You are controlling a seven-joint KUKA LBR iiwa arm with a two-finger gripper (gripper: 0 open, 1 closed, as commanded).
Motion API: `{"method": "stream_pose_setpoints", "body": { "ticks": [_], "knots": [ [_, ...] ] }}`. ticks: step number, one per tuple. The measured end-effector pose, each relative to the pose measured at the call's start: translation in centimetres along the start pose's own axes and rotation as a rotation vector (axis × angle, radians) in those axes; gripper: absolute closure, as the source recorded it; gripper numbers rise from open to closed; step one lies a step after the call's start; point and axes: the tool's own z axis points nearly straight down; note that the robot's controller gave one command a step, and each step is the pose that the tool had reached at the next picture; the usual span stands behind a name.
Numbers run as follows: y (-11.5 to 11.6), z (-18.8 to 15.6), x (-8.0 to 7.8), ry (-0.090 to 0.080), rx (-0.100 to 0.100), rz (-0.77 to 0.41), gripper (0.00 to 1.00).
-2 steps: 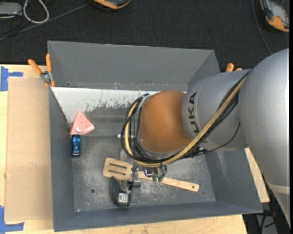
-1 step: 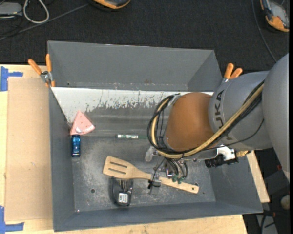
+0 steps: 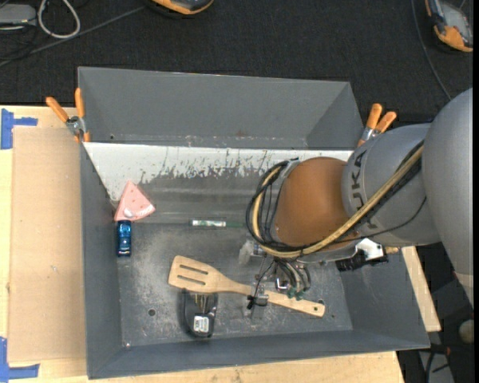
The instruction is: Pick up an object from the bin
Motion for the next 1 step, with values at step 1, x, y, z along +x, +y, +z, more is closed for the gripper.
{"method": "stream_pose_setpoints", "body": {
  "ticks": [1],
  "knots": [
    [6.51, -0.2, 0.59, 0.0, -0.001, 0.191, 1.0]
  ]
}}
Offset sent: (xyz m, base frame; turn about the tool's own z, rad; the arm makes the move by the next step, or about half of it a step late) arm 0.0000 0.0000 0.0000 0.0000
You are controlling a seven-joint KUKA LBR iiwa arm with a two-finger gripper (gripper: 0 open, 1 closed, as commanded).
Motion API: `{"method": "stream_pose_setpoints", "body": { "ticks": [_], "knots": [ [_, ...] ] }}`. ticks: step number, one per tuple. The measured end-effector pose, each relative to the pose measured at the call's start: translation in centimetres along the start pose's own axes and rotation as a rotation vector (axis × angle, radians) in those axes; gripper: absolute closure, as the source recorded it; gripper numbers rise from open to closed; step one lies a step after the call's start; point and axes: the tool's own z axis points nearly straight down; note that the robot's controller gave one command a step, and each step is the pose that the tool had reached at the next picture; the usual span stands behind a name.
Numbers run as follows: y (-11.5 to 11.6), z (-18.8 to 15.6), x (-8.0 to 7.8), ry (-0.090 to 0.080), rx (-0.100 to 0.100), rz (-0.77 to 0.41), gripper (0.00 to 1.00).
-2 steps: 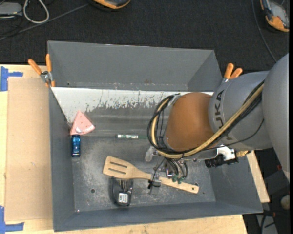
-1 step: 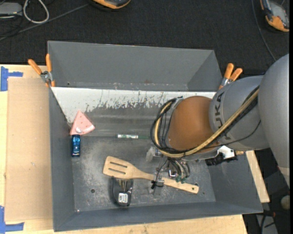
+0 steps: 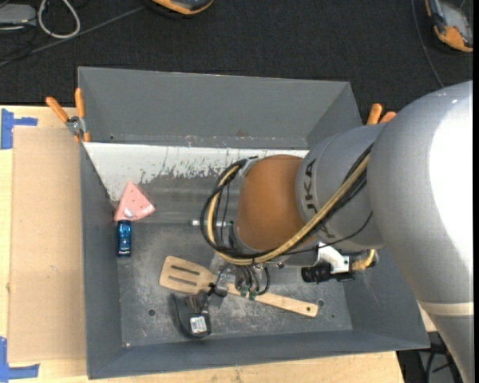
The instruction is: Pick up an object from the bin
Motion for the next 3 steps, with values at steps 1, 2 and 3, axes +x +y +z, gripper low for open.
{"method": "stream_pose_setpoints", "body": {
  "ticks": [1, 2, 3],
  "knots": [
    [0.0, 0.0, 0.0, 0.0, 0.0, 0.001, 1.0],
    [0.0, 0.0, 0.0, 0.001, 0.0, 0.003, 1.0],
    [-0.1, -3.6, 0.1, 0.005, 0.002, 0.004, 1.0]
  ]
}}
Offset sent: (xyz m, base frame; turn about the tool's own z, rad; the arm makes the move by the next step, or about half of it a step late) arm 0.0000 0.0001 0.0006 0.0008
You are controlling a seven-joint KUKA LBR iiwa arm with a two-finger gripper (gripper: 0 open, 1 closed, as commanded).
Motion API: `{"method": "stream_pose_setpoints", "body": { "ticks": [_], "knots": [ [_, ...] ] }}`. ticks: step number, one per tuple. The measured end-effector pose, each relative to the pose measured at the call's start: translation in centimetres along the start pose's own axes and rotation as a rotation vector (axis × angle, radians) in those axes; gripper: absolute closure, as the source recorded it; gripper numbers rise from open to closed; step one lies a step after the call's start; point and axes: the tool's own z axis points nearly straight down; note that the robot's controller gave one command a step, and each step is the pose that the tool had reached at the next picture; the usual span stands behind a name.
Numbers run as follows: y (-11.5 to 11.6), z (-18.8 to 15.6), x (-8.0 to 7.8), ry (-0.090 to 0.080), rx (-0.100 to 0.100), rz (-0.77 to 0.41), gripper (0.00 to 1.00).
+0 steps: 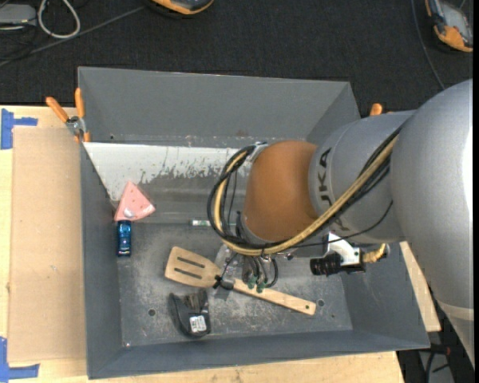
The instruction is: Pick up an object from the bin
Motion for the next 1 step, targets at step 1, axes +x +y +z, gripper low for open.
{"method": "stream_pose_setpoints", "body": {
  "ticks": [1],
  "knots": [
    [0.05, -2.83, -0.08, -0.004, -0.002, 0.0, 1.0]
  ]
}}
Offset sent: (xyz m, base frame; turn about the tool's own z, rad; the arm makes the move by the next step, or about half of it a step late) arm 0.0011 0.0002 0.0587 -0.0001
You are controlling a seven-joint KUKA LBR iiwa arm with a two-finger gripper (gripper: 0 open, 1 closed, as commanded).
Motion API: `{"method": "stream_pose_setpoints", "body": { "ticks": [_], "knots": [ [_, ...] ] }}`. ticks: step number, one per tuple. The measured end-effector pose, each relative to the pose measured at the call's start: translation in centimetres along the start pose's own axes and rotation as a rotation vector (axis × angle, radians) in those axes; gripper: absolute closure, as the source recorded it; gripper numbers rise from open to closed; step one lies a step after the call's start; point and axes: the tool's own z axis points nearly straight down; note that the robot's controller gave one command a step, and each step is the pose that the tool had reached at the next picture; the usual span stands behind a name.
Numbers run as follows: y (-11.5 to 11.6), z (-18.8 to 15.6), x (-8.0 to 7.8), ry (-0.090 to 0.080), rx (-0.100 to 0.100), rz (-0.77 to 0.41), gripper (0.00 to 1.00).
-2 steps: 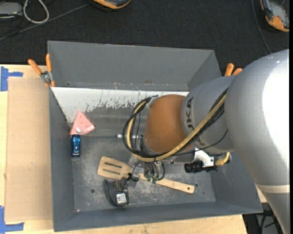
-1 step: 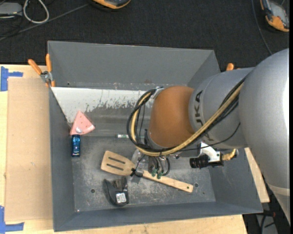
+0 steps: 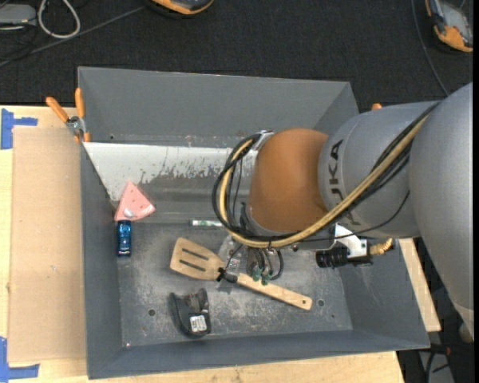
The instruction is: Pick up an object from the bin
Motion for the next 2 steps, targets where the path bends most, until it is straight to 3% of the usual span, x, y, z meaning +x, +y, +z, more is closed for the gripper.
{"method": "stream_pose_setpoints", "body": {
  "ticks": [1, 2],
  "knots": [
    [0.0, -2.0, 0.0, 0.002, 0.001, 0.0, 1.0],
    [-0.1, -6.2, 0.2, 0.007, 0.004, -0.001, 1.0]
  ]
}}
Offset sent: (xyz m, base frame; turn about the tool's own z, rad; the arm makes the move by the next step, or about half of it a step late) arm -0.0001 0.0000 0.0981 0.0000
